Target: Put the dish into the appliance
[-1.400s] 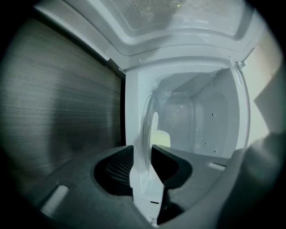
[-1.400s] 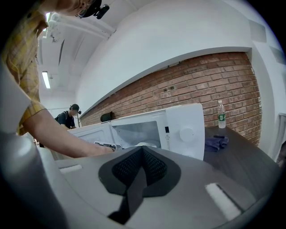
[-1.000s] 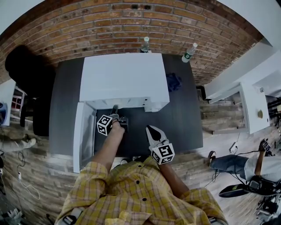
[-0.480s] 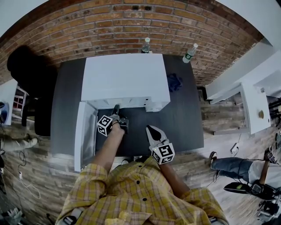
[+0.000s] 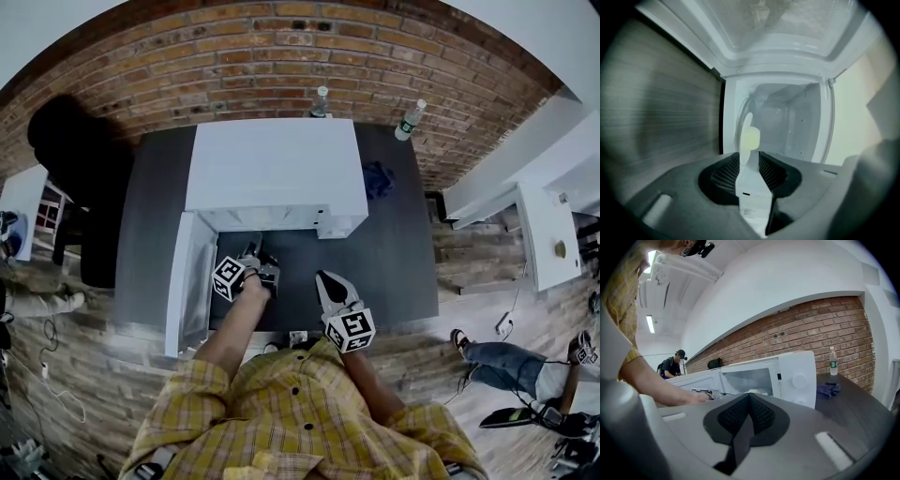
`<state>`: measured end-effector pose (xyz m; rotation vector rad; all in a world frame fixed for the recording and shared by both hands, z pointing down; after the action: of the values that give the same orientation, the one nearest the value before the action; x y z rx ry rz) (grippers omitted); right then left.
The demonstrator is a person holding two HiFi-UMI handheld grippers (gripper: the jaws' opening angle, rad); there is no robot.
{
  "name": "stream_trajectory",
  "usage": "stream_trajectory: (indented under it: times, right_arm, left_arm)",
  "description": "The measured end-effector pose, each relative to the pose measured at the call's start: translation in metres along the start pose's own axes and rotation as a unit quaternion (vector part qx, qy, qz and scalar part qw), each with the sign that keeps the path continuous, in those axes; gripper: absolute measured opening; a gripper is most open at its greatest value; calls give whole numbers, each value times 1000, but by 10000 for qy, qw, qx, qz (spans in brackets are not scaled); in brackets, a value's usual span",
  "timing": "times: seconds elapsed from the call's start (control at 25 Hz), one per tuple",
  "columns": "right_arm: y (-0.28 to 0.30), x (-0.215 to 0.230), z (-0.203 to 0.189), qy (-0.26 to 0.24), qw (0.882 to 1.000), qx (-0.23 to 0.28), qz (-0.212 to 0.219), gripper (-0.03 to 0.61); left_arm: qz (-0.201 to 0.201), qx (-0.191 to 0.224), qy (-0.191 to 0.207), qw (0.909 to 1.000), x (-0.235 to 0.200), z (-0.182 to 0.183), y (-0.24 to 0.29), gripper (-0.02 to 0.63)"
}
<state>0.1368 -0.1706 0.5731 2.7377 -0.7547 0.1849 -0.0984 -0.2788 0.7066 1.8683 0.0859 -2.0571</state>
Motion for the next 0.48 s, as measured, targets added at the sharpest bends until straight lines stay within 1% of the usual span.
stream_trajectory:
  times: [0.08,0.24,0.36,0.48]
  right_arm:
    - [-1,-5,0,3,10000,35,11,-3]
    - [-4,-14,2,4,9999,95,41,-3]
    - [-6,-24,4,-40,9999,135,85,-3]
    - [-10,-33,3,-90,9997,154,138,-3]
  left_arm:
    - [-106,-29,68,9999,5,0,-7,112]
    - [-297,-259,269,9989,15,-8,-25,60]
    - [-404,-342,259,9983,20,-10,-39,57]
    - [-487,-488,381,9969,28,-13,-53,27]
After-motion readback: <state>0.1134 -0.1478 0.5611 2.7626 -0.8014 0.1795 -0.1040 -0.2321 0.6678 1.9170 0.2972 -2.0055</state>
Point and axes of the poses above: the fingertips, and each gripper's own axes: y forward along the fingers, x to its right, z out of its top, the point moved 9 cm from there along -y, backward along the fingers, and after that the axes turned 2 degrees about -z, right-handed, at the moved point
